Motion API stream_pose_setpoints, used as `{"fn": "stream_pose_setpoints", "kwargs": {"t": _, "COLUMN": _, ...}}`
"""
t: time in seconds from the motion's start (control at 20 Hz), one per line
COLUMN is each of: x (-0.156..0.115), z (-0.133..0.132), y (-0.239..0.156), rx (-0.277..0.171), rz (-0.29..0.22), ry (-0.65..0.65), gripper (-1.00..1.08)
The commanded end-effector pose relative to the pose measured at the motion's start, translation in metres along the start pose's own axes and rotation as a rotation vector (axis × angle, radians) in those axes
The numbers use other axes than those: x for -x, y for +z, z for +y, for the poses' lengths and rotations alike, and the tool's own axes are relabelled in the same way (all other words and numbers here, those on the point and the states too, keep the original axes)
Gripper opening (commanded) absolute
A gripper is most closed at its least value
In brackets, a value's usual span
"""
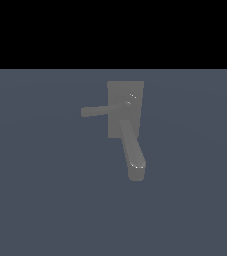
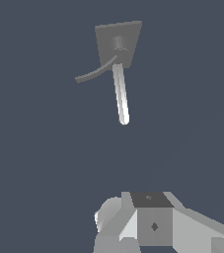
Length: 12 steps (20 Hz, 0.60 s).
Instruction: Turn on the faucet by rotating a designated handle.
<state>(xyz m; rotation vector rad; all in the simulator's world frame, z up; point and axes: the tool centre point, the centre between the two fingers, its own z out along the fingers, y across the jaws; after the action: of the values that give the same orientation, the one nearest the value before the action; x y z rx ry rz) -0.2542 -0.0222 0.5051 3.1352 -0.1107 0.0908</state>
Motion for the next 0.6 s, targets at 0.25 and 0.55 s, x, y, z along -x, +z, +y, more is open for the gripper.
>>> {"fn": "stream_pose_setpoints", "kwargs": {"t": 0.25, "x": -0.0047, "z": -0.0017, "y": -0.0004, "rx": 0.016, "rz": 0.007, "ry": -0.006, "gripper": -1.0}}
{"fn": "stream_pose_setpoints", "kwargs": {"t": 0.55, "x": -0.01, "z": -0.0006, "y": -0.0062, "rx": 0.028, "rz": 0.019, "ry": 0.013, "gripper": -1.0}}
